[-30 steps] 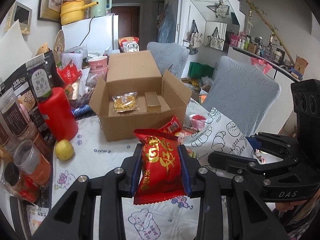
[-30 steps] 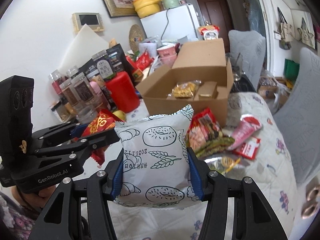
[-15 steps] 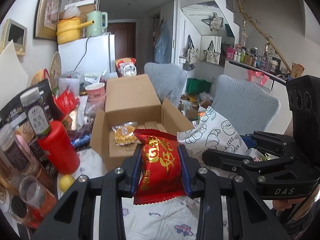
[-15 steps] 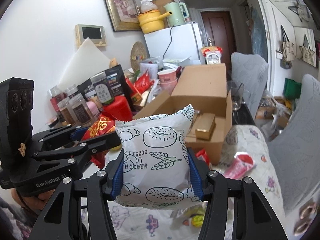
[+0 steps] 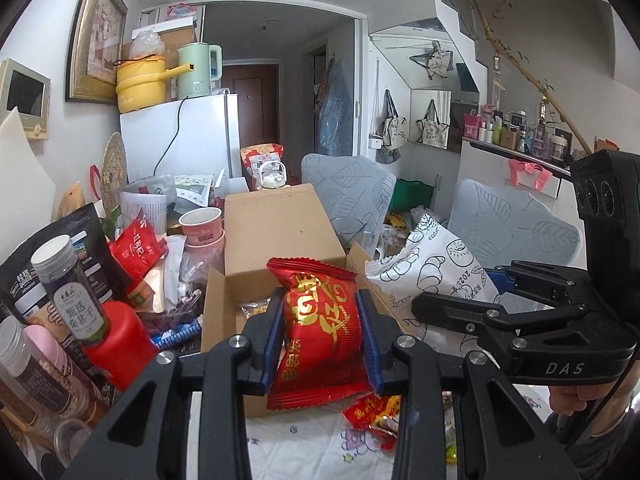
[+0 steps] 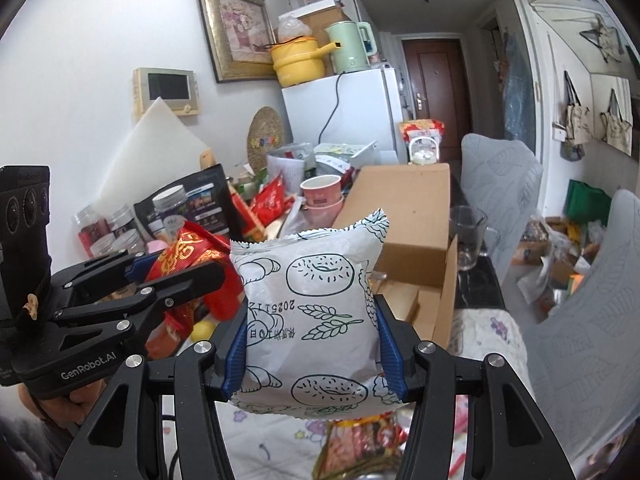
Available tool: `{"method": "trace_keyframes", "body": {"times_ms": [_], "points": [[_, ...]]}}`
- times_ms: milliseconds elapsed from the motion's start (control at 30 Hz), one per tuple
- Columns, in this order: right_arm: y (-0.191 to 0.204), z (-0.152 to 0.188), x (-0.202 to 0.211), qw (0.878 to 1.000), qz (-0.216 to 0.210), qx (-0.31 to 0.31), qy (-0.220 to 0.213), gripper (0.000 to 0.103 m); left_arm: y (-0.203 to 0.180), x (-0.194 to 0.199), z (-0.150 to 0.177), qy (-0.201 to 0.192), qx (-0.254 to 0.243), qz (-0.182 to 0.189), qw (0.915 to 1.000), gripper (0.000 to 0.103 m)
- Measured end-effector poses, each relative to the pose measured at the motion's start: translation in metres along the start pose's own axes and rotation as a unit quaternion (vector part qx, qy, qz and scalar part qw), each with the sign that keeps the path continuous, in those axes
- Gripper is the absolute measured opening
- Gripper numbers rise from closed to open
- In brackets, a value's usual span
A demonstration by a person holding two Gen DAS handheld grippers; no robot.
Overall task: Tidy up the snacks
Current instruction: 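Carry the red packet with the left tool while the right tool carries the bread bag over the box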
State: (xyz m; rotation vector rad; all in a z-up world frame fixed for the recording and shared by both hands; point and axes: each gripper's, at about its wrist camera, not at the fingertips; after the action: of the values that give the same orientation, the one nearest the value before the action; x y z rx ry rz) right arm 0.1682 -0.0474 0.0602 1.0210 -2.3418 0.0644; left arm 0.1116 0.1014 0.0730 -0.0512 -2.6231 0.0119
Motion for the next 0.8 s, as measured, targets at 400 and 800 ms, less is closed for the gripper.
{"method": "trace_keyframes", "body": {"times_ms": [400,800], "points": [[-0.031,-0.033,-0.056,0.999,0.035,0.004,0.013,0.055,0.022,-0.072,-0.024,0.018,0.006,-0.007,0.9998,0.034],[-0.063,-0.041,-0.133,0.996,0.047,-0.036,0.072,0.055,0.052,-0.164,-0.027,0.083,0.026,0.009,0.9962,0.034]]}}
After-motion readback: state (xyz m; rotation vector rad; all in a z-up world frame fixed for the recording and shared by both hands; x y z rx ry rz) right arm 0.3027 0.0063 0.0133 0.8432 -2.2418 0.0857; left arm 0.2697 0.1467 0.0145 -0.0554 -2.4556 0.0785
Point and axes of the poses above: each gripper's, at about its wrist camera, not at the fingertips, and x roughly against the way its jaws point, y to its left, z to its underside, and after that the axes turned 3 degrees about y, right-handed
